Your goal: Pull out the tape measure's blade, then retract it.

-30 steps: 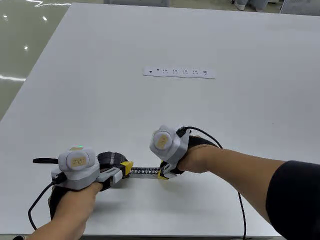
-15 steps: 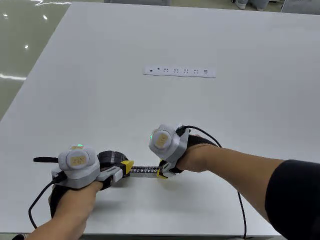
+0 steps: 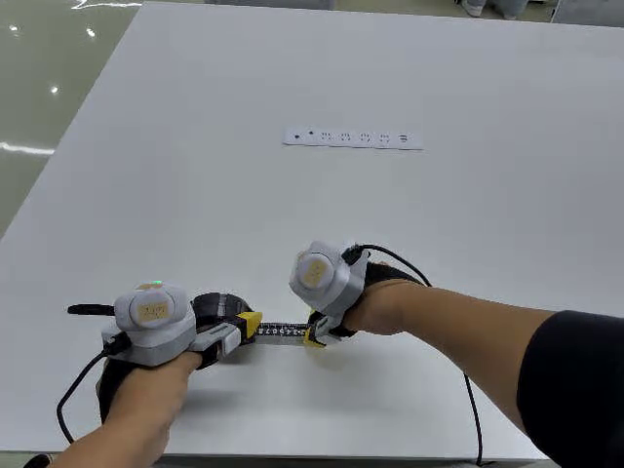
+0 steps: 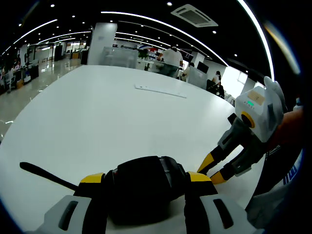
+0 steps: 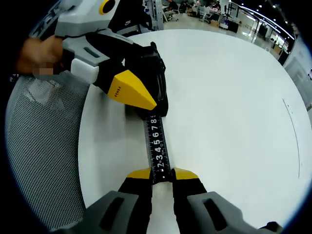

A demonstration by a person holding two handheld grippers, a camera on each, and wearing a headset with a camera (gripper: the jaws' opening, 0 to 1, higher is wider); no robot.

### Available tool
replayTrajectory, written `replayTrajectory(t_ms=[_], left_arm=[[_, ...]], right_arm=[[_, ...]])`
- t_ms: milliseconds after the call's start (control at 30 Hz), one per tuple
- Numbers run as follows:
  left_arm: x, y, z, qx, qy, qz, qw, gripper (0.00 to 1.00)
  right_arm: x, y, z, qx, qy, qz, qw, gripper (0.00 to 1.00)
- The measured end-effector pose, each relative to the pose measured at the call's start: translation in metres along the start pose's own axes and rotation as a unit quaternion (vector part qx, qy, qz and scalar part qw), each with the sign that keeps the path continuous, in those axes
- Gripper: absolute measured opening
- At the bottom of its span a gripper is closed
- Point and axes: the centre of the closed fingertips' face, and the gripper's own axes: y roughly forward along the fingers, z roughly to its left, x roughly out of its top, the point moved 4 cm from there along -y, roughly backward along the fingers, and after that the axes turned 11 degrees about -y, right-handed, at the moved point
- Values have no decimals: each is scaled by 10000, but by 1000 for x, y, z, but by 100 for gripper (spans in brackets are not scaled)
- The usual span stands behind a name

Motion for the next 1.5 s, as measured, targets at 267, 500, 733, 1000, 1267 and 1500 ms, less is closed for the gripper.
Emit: replayTrajectory(t_ms=[267, 500, 733, 1000, 1267, 1500], left_arm=[[0, -1, 0, -11, -13, 12, 10000, 60], [-1, 0, -1, 8, 43, 29, 10000, 60], [0, 0, 0, 7, 32, 23, 10000, 60], [0, 0, 1, 0, 22, 27, 10000, 60], [0, -1, 1, 0, 25, 27, 10000, 60], [0, -1, 0, 1, 19, 30, 10000, 60]], right_arm=[[1, 0, 0, 2, -49, -26, 10000, 11], [5, 2, 0, -39, -53, -39, 10000, 11], [9, 4, 0, -11, -45, -60, 10000, 11], [12, 5, 0, -4, -46, -94, 9999, 11], [14, 6, 0, -16, -46, -116, 9999, 11], [16, 7, 0, -9, -35, -160, 9999, 11]])
